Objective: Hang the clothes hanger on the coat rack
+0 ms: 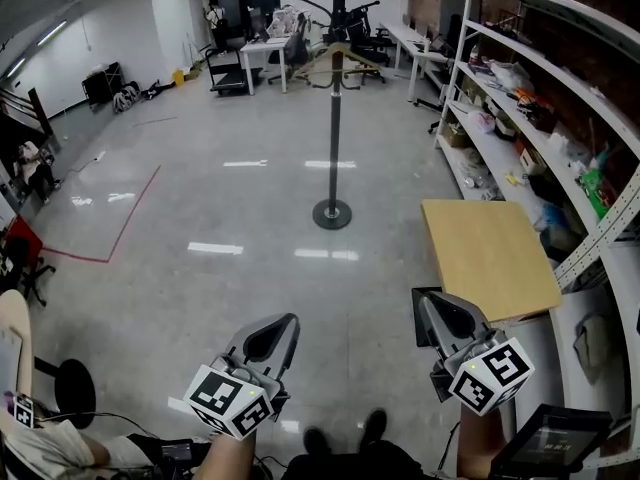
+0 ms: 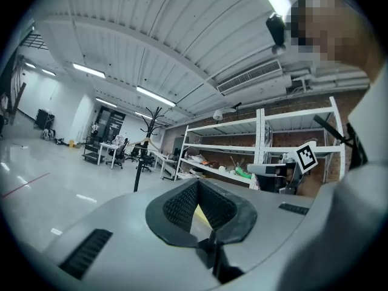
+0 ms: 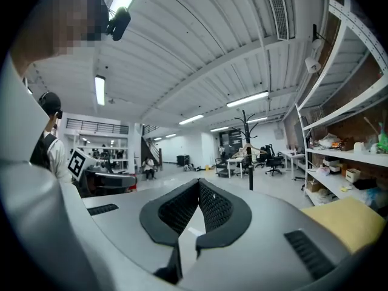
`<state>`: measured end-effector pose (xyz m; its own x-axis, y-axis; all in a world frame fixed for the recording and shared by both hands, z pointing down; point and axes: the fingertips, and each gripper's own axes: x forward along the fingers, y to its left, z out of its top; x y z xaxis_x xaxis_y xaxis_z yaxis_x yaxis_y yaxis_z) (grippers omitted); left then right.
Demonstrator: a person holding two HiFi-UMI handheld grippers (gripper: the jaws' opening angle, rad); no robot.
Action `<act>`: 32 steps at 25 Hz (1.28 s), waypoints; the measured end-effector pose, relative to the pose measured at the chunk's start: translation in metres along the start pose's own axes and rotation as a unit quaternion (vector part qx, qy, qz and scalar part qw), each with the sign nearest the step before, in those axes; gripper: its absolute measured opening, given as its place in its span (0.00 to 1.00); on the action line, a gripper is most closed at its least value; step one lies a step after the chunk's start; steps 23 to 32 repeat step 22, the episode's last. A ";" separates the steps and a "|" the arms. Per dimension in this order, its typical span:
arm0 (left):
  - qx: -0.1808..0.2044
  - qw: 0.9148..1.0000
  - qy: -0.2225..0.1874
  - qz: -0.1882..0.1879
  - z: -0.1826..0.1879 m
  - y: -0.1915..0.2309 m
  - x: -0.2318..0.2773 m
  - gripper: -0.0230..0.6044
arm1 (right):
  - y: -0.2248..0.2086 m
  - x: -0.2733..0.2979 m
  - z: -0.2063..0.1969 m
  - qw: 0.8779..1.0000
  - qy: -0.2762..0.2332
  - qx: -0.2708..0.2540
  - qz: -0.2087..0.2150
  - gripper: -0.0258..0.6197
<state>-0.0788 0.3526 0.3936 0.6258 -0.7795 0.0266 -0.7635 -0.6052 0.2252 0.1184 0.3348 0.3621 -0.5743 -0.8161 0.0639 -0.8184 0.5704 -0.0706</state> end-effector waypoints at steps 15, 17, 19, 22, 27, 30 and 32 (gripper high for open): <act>0.031 0.999 -0.018 -0.015 0.022 -0.061 0.001 0.04 | -0.002 -0.042 0.024 1.000 -0.023 -0.015 0.008 0.05; 0.035 0.999 -0.018 -0.014 0.023 -0.067 0.003 0.04 | -0.007 -0.048 0.026 0.999 -0.027 -0.017 0.007 0.05; 0.037 0.999 -0.017 -0.015 0.023 -0.072 0.005 0.04 | -0.012 -0.054 0.026 1.000 -0.028 -0.014 0.003 0.05; 0.037 0.999 -0.019 -0.015 0.022 -0.080 0.005 0.04 | -0.015 -0.060 0.027 1.000 -0.026 -0.013 0.000 0.05; 0.037 0.999 -0.019 -0.015 0.022 -0.080 0.005 0.04 | -0.015 -0.060 0.027 1.000 -0.026 -0.013 0.000 0.05; 0.037 0.999 -0.019 -0.015 0.022 -0.080 0.005 0.04 | -0.015 -0.060 0.027 1.000 -0.026 -0.013 0.000 0.05; 0.037 0.999 -0.019 -0.015 0.022 -0.080 0.005 0.04 | -0.015 -0.060 0.027 1.000 -0.026 -0.013 0.000 0.05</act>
